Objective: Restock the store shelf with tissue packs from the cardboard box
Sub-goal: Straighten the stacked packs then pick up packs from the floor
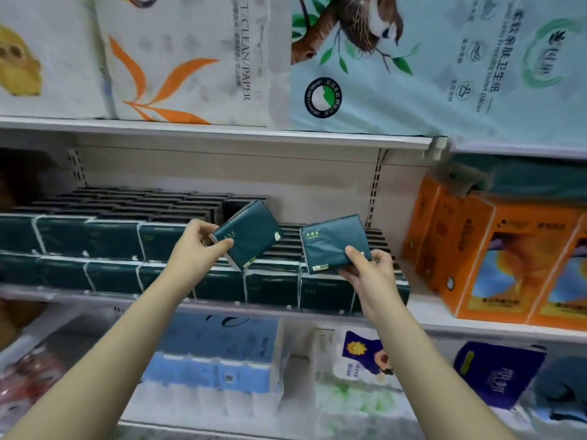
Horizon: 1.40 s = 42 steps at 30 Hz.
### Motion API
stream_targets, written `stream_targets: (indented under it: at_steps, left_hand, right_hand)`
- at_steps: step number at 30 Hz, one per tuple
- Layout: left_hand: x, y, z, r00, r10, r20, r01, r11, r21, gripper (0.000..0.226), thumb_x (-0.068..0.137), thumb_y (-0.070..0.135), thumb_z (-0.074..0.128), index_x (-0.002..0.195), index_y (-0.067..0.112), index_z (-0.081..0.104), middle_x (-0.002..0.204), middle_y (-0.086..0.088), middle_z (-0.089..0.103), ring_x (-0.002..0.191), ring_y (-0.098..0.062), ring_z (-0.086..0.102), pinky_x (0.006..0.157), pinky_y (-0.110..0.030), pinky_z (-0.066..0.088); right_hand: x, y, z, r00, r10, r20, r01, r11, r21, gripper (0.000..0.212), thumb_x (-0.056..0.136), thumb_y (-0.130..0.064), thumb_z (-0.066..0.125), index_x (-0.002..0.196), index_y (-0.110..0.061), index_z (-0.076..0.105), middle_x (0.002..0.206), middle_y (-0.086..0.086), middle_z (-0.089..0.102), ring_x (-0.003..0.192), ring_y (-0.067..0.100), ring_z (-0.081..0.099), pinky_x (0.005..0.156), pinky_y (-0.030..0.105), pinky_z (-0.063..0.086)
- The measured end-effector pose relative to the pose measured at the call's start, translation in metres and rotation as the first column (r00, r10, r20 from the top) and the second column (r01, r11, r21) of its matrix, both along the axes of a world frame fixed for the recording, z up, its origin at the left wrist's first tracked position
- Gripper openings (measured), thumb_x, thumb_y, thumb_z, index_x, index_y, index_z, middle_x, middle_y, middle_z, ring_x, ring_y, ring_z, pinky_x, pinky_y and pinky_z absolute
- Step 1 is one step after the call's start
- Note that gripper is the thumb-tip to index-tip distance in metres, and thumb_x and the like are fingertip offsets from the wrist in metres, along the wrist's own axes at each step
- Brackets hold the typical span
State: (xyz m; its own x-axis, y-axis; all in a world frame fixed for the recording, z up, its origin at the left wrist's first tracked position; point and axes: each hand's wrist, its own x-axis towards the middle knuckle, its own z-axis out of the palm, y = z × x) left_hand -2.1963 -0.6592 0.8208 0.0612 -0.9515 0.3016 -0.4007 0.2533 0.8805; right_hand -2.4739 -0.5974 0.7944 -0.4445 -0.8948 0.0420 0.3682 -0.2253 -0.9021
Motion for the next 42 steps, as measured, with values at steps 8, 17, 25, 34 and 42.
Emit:
stream_targets:
  at_steps: [8, 17, 25, 34, 42]
  left_hand:
    - [0.052, -0.029, 0.020, 0.980, -0.086, 0.178, 0.092, 0.996, -0.023, 0.024, 0.088, 0.028, 0.068, 0.099, 0.018, 0.050, 0.089, -0.001, 0.064, 0.069, -0.022, 0.063, 0.061, -0.034, 0.049]
    - [0.092, -0.055, 0.031, 0.914, -0.114, 0.390, 0.170, 0.979, -0.112, 0.023, 0.083, 0.023, 0.070, 0.095, 0.018, 0.051, 0.099, 0.003, 0.061, 0.092, -0.018, 0.055, 0.068, -0.031, 0.039]
    - [0.092, -0.086, 0.037, 0.891, -0.136, 0.433, 0.208, 0.970, -0.123, 0.024, 0.087, 0.028, 0.067, 0.100, 0.015, 0.052, 0.100, -0.001, 0.061, 0.092, -0.021, 0.055, 0.071, -0.032, 0.039]
    - [0.065, -0.137, 0.050, 0.801, -0.203, 0.563, 0.303, 0.949, -0.089, 0.024, 0.085, 0.021, 0.071, 0.102, 0.014, 0.055, 0.083, -0.002, 0.057, 0.078, -0.021, 0.052, 0.059, -0.028, 0.037]
    - [0.037, -0.194, 0.049, 0.709, -0.203, 0.675, 0.273, 0.962, 0.003, 0.022, 0.089, 0.016, 0.065, 0.105, 0.010, 0.052, 0.099, -0.002, 0.050, 0.085, -0.019, 0.047, 0.053, -0.021, 0.030]
  right_hand:
    - [0.059, -0.020, -0.001, 0.999, -0.053, -0.009, 0.053, 0.999, -0.006, 0.051, 0.088, -0.002, 0.067, 0.128, -0.017, 0.039, 0.123, 0.013, 0.056, 0.107, 0.025, 0.064, 0.085, 0.038, 0.057]
    - [0.115, -0.028, -0.006, 0.986, -0.114, -0.126, 0.116, 0.993, 0.008, 0.049, 0.088, 0.001, 0.065, 0.128, -0.017, 0.044, 0.123, 0.011, 0.055, 0.106, 0.022, 0.062, 0.082, 0.033, 0.057]
    - [0.122, -0.057, -0.008, 0.977, -0.133, -0.165, 0.138, 0.990, 0.016, 0.043, 0.088, 0.002, 0.065, 0.120, -0.019, 0.046, 0.124, 0.011, 0.055, 0.105, 0.021, 0.063, 0.082, 0.034, 0.056]
    - [0.097, -0.104, -0.007, 0.976, -0.120, -0.181, 0.132, 0.990, 0.056, 0.047, 0.088, 0.000, 0.065, 0.125, -0.015, 0.041, 0.124, 0.013, 0.058, 0.102, 0.022, 0.064, 0.093, 0.041, 0.054]
    - [0.084, -0.143, -0.001, 0.978, -0.138, -0.156, 0.146, 0.988, 0.044, 0.036, 0.087, 0.009, 0.062, 0.107, -0.018, 0.048, 0.102, 0.002, 0.058, 0.093, 0.019, 0.061, 0.076, 0.031, 0.055]
